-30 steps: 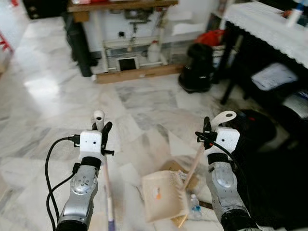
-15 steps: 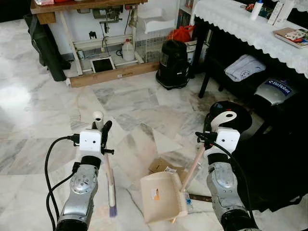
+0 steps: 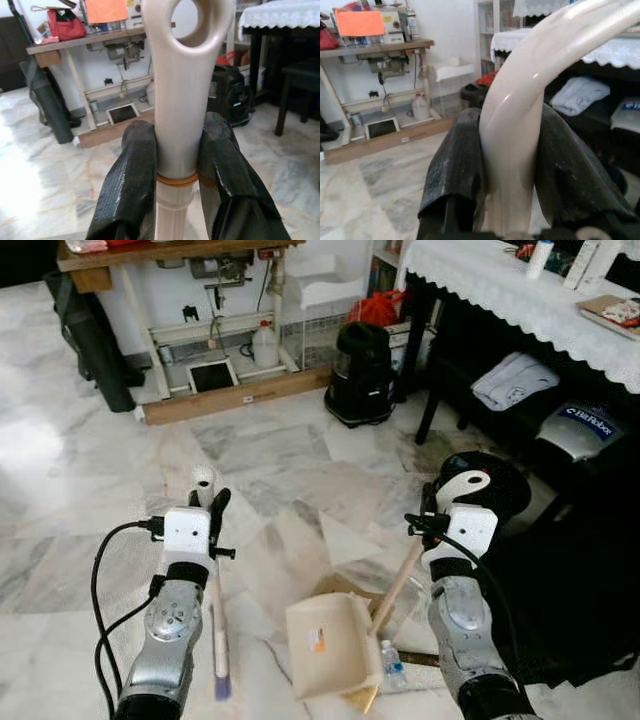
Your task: Sweep floor
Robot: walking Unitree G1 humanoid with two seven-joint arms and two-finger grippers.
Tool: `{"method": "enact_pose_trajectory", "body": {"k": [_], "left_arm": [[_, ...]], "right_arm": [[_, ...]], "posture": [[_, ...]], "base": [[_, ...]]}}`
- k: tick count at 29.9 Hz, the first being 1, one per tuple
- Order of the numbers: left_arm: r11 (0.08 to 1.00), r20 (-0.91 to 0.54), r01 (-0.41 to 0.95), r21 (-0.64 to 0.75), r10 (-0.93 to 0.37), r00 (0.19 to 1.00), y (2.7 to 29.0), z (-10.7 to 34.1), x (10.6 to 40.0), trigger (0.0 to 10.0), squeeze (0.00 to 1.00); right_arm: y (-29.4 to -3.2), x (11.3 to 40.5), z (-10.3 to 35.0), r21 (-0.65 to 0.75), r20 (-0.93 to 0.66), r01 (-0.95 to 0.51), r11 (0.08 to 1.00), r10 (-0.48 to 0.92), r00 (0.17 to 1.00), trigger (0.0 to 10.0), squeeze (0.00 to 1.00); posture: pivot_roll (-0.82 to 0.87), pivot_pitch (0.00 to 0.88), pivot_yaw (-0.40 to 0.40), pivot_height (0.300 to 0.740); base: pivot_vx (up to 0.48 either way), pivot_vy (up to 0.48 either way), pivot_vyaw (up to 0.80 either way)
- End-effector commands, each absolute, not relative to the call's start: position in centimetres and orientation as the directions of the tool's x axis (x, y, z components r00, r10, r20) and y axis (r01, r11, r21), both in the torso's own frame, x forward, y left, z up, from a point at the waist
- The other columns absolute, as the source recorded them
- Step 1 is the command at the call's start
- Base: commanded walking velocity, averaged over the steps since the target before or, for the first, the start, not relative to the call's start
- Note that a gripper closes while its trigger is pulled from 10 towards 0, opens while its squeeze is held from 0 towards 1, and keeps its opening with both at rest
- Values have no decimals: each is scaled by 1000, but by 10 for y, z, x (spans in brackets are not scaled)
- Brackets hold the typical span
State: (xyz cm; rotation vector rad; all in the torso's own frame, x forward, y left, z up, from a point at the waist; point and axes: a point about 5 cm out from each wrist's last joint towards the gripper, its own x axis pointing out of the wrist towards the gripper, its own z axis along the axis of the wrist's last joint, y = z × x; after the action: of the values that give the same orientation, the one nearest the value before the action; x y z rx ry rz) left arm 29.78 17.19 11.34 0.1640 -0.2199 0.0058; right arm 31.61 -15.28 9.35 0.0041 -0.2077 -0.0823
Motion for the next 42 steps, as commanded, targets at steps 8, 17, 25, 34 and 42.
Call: {"method": "enact_pose_trajectory", "body": {"k": [8,17,25,34,42], "left_arm": [[985,274,-40,167,-8,962,173,124,300,10000,0],[985,279,-49,168,0,960,175,125,299,10000,0],[984,279,-56,170,6,960,177,125,299,10000,0],[982,276,-73,174,22,961,181,125,300,10000,0],[984,273,-84,157,39,961,183,125,300,10000,0]], "right_arm": [[-152,319,101,13,238,76,997,-77,968,10000,0],[-152,319,102,13,238,74,997,-75,968,10000,0],[-151,318,102,11,247,74,997,-75,966,10000,0],[-151,317,102,10,250,70,998,-70,966,10000,0],[-151,317,102,8,252,69,998,-68,965,10000,0]], "posture": [[-6,61,1,740],[-6,63,0,740],[-5,67,-1,740],[-7,69,-1,740],[-6,72,-1,740]], "base": [[0,0,-800],[0,0,-800],[0,0,-500],[0,0,0],[0,0,0]]}}
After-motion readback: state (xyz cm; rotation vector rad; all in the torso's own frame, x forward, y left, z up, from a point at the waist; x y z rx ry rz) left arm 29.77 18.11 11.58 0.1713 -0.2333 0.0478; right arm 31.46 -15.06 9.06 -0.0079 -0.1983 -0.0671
